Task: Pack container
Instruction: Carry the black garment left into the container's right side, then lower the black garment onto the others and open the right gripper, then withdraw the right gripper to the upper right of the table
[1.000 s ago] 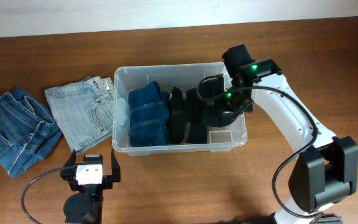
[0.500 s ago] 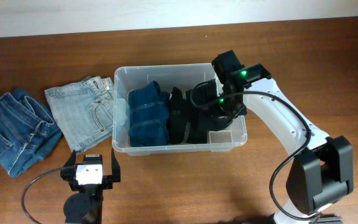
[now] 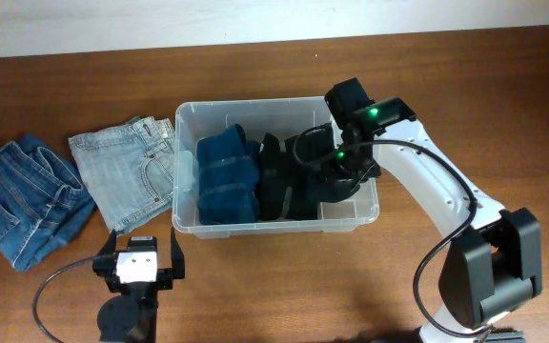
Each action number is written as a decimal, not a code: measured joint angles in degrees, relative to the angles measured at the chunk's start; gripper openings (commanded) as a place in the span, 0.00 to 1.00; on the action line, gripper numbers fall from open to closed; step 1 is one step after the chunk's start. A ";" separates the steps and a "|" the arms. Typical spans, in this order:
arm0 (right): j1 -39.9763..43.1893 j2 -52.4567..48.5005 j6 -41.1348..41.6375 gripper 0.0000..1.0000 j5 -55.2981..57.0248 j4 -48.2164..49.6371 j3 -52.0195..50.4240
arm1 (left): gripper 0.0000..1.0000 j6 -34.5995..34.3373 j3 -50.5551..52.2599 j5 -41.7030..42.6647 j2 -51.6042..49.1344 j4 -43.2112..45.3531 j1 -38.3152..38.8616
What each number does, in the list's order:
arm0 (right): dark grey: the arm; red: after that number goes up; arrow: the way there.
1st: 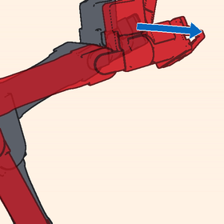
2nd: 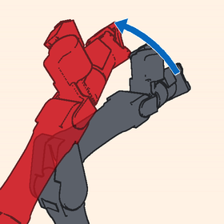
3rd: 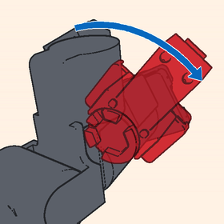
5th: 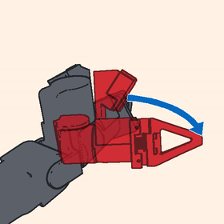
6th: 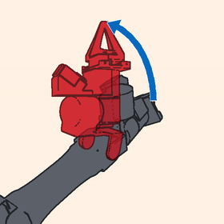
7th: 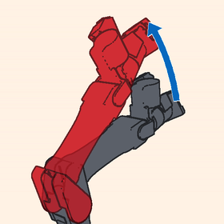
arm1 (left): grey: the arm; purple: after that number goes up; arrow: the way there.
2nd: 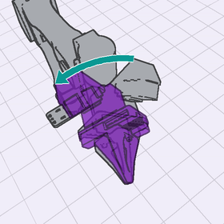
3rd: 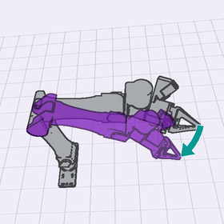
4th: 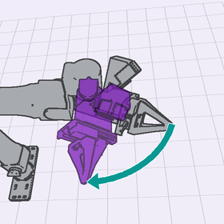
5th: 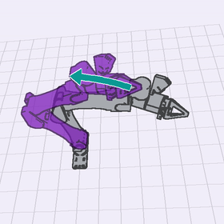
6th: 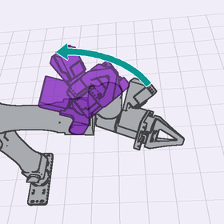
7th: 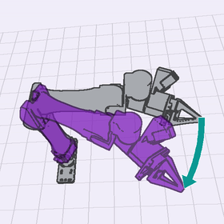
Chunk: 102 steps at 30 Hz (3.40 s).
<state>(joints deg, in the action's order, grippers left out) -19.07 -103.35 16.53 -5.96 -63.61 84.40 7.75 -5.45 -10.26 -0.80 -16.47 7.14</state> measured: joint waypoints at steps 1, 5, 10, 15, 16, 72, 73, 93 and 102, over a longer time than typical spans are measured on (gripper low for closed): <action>0.00 0.00 0.17 0.38 0.11 -0.09 0.00 | 1.00 0.00 0.00 0.00 0.00 0.00 0.00; 0.00 0.00 0.37 0.58 0.57 -0.96 0.00 | 1.00 0.00 0.00 0.00 0.00 0.00 0.00; 0.00 0.00 -0.50 0.65 2.08 -0.90 0.02 | 1.00 0.00 0.00 0.00 0.00 0.00 0.00; -0.04 0.00 -2.01 0.66 2.95 -1.40 1.18 | 1.00 0.00 0.00 -0.02 0.00 0.00 0.00; -0.04 0.00 -2.05 0.65 3.02 -1.70 1.97 | 1.00 0.00 0.00 -0.02 0.00 0.00 0.00; 12.37 5.51 -7.39 0.99 8.09 -9.90 23.93 | 1.00 0.00 0.00 0.00 0.00 0.00 0.00; 14.49 5.75 -7.32 0.99 8.22 -10.67 23.93 | 1.00 0.00 0.00 -0.02 0.00 0.00 0.00; 36.98 5.57 -7.50 0.99 9.16 -13.55 23.93 | 1.00 0.00 0.00 0.00 0.00 0.00 0.00; 37.00 5.57 -7.48 0.99 9.16 -13.55 23.93 | 1.00 0.00 0.00 0.00 0.00 0.00 0.00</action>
<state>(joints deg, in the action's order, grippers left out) 17.93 -97.78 9.06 3.20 -77.17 108.33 7.75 -5.45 -10.26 -0.80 -16.47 7.14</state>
